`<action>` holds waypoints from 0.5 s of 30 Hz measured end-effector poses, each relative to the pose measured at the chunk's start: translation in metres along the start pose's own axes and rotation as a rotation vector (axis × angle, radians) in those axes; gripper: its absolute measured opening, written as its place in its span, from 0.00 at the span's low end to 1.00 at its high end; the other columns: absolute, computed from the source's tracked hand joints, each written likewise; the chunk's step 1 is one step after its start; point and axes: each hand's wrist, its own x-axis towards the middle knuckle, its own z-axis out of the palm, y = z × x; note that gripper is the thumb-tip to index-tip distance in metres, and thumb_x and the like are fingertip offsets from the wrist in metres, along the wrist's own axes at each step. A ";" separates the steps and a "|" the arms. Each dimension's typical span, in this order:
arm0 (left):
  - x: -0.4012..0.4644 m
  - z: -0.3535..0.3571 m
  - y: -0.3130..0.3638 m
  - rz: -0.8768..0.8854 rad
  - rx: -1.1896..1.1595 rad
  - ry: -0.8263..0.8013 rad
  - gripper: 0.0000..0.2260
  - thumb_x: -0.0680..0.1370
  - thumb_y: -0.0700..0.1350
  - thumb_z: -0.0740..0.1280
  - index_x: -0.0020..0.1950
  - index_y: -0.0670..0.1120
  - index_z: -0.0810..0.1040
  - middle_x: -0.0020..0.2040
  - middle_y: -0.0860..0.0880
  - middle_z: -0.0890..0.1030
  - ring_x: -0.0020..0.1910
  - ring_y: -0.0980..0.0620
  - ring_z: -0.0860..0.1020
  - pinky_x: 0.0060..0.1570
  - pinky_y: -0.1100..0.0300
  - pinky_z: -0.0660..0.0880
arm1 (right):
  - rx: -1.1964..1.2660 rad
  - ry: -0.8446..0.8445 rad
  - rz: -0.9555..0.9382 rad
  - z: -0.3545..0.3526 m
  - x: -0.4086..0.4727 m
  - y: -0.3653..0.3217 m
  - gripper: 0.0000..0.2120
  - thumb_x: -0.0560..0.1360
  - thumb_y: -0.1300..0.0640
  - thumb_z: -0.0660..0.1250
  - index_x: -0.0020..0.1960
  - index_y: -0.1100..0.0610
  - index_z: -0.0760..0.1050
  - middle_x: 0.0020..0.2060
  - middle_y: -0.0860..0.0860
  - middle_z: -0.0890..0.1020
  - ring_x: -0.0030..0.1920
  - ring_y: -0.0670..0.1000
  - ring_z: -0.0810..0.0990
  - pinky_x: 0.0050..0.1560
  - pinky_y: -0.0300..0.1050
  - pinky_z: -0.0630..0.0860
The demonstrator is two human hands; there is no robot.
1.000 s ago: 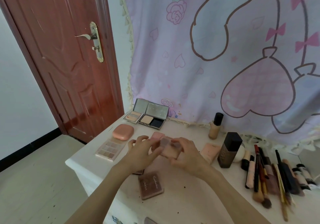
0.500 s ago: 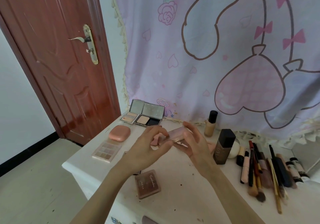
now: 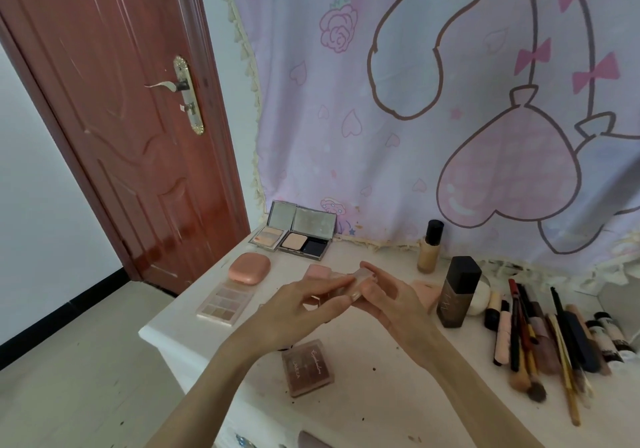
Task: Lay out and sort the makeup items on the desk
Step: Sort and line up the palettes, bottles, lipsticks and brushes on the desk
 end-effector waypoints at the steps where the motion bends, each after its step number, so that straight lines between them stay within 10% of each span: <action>1: -0.001 -0.001 0.002 0.002 -0.017 0.008 0.16 0.73 0.61 0.63 0.60 0.66 0.74 0.53 0.62 0.80 0.52 0.61 0.77 0.52 0.68 0.72 | -0.007 0.005 -0.008 0.000 0.001 -0.001 0.31 0.68 0.53 0.68 0.68 0.61 0.66 0.60 0.55 0.78 0.55 0.50 0.81 0.55 0.42 0.78; 8: 0.001 -0.020 0.009 -0.005 -0.162 -0.070 0.16 0.78 0.50 0.59 0.65 0.51 0.73 0.59 0.55 0.80 0.59 0.61 0.76 0.59 0.69 0.71 | 0.167 -0.136 -0.015 0.000 0.001 -0.001 0.35 0.58 0.45 0.79 0.62 0.55 0.73 0.56 0.56 0.81 0.55 0.54 0.81 0.53 0.44 0.78; 15: 0.030 -0.037 0.002 -0.095 -0.105 0.215 0.11 0.81 0.45 0.56 0.53 0.43 0.78 0.43 0.43 0.83 0.41 0.44 0.82 0.42 0.55 0.79 | 0.411 -0.279 0.210 0.001 0.004 0.002 0.29 0.63 0.72 0.71 0.63 0.59 0.70 0.60 0.61 0.76 0.54 0.58 0.80 0.50 0.48 0.80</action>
